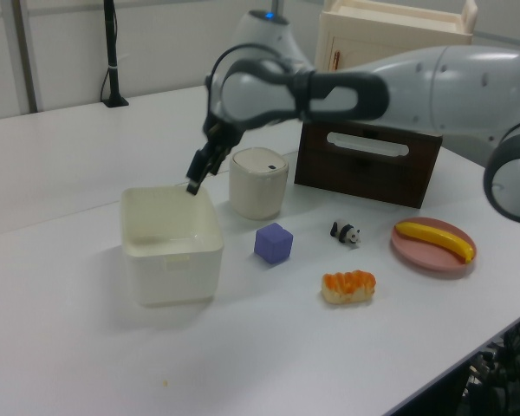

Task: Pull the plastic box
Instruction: 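Lower the gripper into the box near its rim, then hook the box rim and drag the box toward the purple cube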

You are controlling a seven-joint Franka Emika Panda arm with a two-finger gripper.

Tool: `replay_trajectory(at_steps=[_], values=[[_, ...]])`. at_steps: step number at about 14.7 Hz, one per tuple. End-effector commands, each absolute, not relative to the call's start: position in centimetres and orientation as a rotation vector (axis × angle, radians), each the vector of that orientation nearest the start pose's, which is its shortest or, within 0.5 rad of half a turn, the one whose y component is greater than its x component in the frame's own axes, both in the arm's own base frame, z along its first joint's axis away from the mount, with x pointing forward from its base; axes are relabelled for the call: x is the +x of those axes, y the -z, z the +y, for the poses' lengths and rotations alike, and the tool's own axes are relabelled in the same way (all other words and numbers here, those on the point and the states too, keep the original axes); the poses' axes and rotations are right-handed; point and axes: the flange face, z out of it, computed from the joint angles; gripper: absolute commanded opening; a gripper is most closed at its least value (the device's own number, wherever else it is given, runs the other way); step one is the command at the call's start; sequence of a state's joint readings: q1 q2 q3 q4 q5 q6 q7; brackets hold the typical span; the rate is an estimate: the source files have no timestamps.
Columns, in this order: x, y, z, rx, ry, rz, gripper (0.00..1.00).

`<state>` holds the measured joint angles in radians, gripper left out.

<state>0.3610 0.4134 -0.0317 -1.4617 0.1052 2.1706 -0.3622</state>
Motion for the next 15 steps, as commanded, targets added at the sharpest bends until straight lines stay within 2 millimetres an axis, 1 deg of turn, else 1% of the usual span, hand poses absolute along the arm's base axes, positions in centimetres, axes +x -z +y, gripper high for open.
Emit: replay_trajectory(at_steps=[1,2,4,6,7,10,12,15], values=[[67.9,-43.9,26.3,-2.879,0.469,-1.110,1.00],[67.9,-42.8,26.9,-2.881,0.453,-1.131,1.00],[67.8,-41.0,27.4,-2.892,0.413,-1.167,1.00],[67.7,-40.8,27.2,-2.904,0.395,-1.189,1.00],[67.2,-40.3,26.9,-2.912,0.336,-1.244,1.00],[66.6,-40.4,24.4,-2.863,0.161,-1.432,1.00],[66.6,-40.8,22.3,-2.823,0.072,-1.536,1.00],[66.1,-41.7,21.4,-2.806,0.016,-1.564,1.00]])
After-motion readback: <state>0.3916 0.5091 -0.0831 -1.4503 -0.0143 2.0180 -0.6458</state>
